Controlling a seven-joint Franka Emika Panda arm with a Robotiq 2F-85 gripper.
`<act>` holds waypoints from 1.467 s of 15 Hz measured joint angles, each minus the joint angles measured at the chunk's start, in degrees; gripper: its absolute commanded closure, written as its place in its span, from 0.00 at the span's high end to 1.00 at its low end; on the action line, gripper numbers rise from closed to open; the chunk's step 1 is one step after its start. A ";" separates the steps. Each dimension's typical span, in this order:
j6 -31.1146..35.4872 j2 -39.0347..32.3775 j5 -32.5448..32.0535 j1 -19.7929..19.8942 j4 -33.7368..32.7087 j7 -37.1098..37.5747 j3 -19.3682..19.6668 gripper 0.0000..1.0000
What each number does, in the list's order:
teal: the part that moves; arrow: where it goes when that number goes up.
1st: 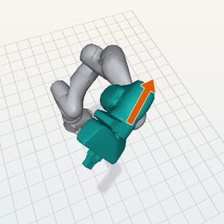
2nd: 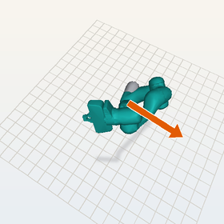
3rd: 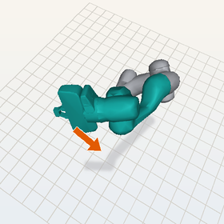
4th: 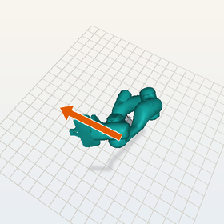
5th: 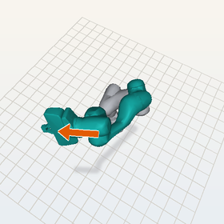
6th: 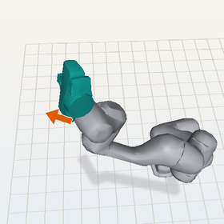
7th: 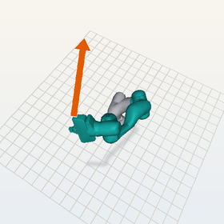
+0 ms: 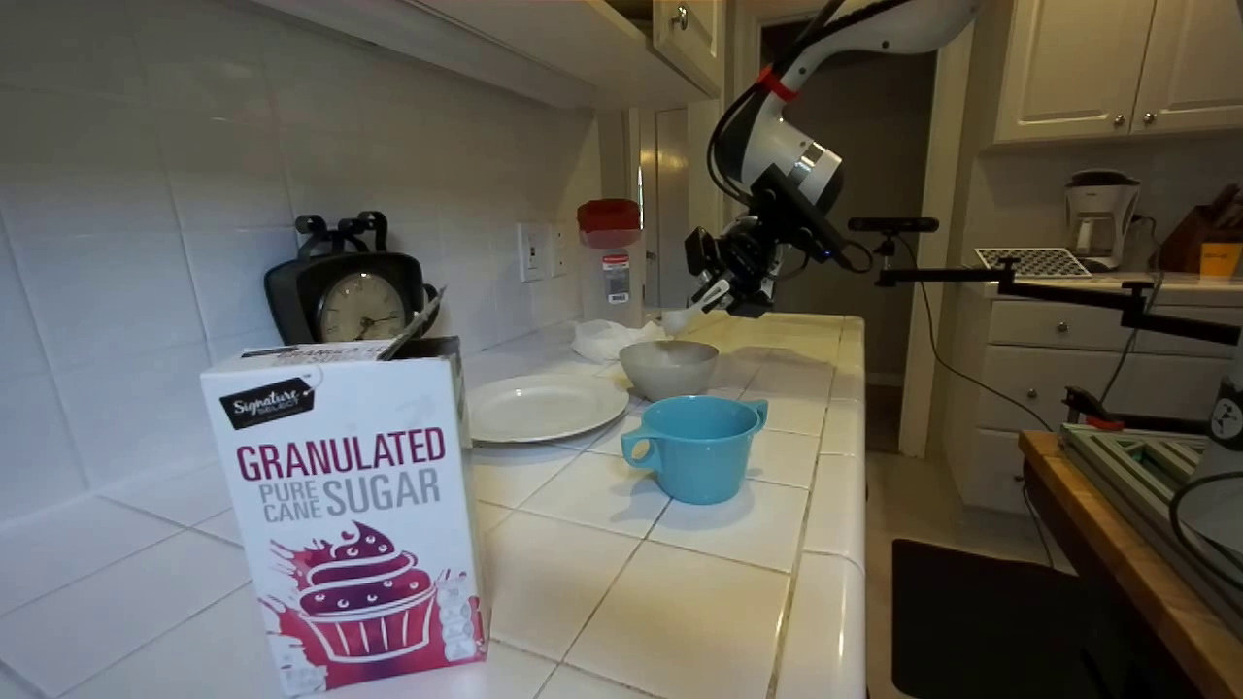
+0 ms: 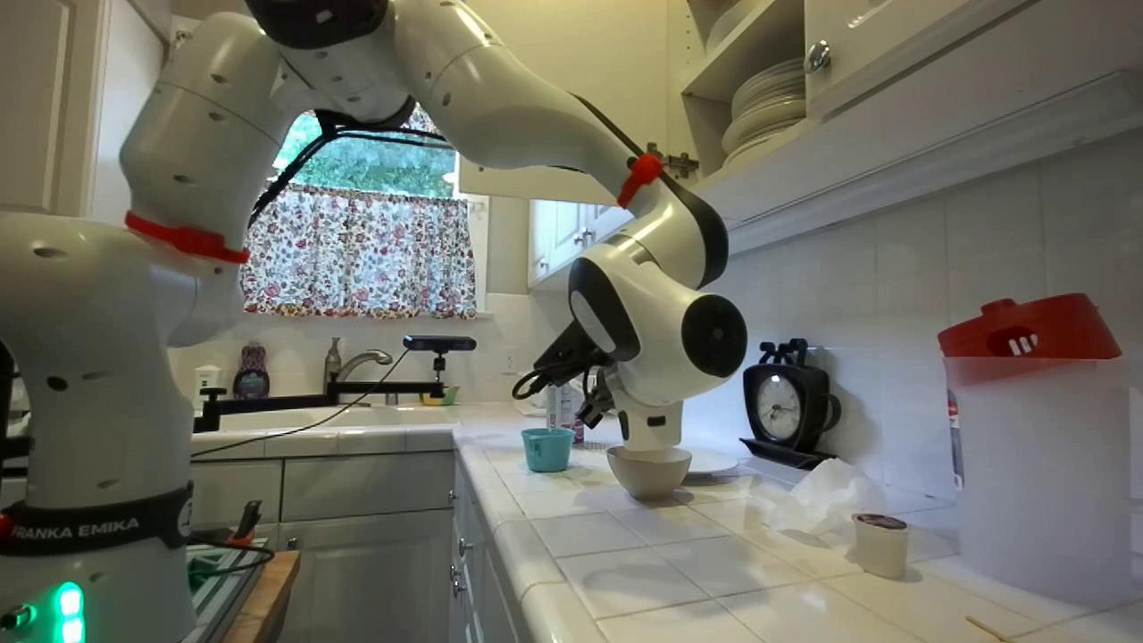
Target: Use the plastic spoon to stir the contents of the ceramic bowl
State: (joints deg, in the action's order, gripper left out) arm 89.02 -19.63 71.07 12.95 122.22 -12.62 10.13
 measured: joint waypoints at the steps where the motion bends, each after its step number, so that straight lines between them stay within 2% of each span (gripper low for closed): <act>1: -0.70 -0.62 0.00 0.12 -0.42 0.01 0.05 0.03; 7: -3.22 -4.30 0.00 0.54 -3.53 0.37 0.11 0.03; 14: -9.25 -8.61 0.00 1.31 -8.02 4.09 0.12 0.03; 22: -9.73 -13.18 -0.01 1.33 -11.74 10.75 0.26 0.03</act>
State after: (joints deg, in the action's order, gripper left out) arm 79.29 -32.81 71.06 14.28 110.49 -1.88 10.38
